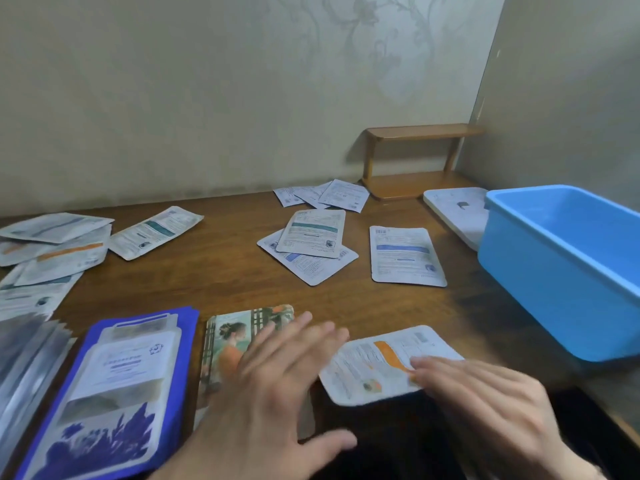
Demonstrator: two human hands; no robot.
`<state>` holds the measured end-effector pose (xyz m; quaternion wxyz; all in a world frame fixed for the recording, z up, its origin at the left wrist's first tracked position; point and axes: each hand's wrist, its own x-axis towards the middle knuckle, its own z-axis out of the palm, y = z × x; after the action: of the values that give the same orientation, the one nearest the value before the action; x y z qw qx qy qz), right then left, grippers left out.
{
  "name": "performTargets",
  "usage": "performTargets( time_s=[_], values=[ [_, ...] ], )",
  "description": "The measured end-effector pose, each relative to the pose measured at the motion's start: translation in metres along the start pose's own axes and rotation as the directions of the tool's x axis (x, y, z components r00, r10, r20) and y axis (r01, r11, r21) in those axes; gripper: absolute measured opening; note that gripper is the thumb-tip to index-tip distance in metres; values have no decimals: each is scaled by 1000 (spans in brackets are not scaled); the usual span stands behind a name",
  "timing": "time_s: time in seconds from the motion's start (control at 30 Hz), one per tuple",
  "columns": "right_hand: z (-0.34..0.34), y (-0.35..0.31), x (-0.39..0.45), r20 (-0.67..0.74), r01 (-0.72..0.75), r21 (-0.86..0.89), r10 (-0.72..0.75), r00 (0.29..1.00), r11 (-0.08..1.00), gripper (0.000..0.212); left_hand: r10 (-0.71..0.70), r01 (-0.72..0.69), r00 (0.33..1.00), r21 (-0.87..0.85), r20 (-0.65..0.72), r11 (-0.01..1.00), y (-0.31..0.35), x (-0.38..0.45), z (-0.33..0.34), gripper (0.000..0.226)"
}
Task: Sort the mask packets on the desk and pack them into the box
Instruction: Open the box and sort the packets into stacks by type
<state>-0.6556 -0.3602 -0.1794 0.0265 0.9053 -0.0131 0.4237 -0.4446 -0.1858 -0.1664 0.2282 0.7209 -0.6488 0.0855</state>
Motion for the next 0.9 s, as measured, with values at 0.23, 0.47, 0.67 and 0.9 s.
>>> performTargets(
  time_s=[0.23,0.47,0.67,0.9],
  values=[
    [0,-18,66,157,-673,635,790,593,379,17,-417,205,905,-943,81,263,18,40,-29,41],
    [34,-36,70,521,-789,546,623,583,282,45,-612,512,790,-592,39,622,-20,27,-50,78],
    [80,-52,82,517,-763,393,562,645,514,52,-657,653,744,78,123,753,-43,16,-62,61],
    [99,-58,89,423,-690,314,555,716,652,29,-636,570,755,322,157,756,-59,5,-50,48]
  ],
)
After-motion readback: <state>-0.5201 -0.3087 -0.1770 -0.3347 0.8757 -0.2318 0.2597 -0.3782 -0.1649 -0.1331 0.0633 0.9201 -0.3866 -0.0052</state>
